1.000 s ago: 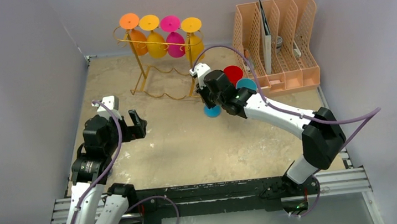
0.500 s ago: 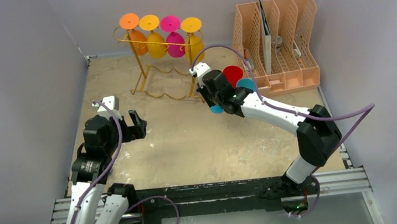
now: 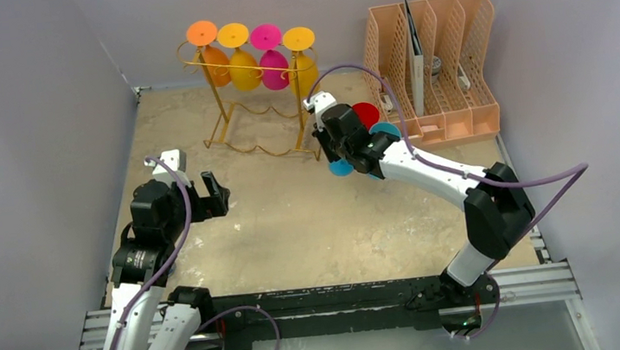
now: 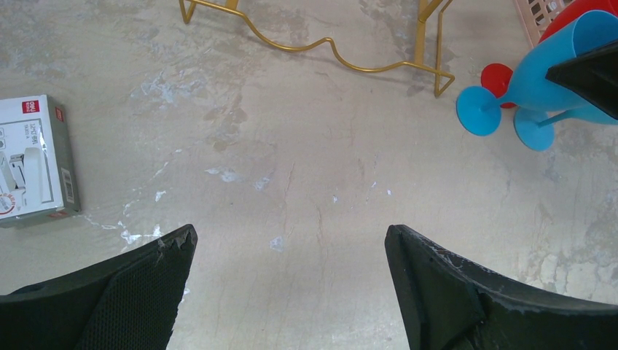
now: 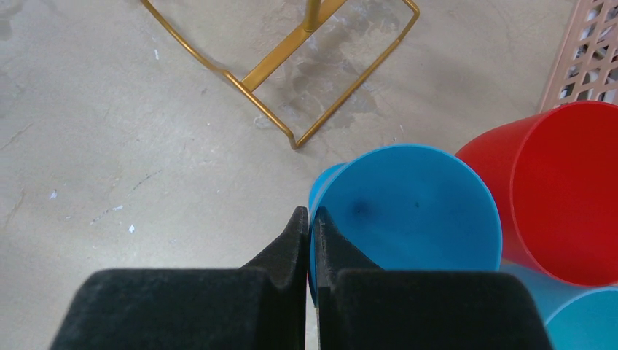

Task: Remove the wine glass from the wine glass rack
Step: Place the wine glass at the center of the board.

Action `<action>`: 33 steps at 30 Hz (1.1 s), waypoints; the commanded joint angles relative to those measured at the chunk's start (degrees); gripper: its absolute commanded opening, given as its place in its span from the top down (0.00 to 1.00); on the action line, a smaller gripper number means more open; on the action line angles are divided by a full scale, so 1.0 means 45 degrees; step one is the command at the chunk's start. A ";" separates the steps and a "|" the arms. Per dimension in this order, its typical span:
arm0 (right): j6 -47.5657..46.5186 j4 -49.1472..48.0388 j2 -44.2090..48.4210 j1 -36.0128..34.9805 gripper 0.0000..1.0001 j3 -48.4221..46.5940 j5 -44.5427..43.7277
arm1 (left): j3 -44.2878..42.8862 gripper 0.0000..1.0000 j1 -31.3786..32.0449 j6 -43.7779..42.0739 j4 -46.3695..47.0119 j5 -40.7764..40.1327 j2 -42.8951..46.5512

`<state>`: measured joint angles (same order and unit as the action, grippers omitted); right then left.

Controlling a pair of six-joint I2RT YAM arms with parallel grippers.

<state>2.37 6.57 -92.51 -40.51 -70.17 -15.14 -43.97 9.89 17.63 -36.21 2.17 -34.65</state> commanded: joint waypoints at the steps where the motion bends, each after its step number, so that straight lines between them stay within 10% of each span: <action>1: 0.0629 0.0044 0.0045 0.0254 1.00 -0.0582 0.0566 | -0.0496 0.00 0.0029 0.0146 0.0126 -0.0036 -0.0032; 33: -0.0056 0.0767 -0.0624 0.0326 0.94 -0.1467 0.0219 | -0.0480 0.00 0.0029 0.0126 0.0154 0.0001 -0.0025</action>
<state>3.55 9.93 -95.02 -39.20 -74.35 -11.53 -43.99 9.89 17.65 -36.21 2.20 -34.76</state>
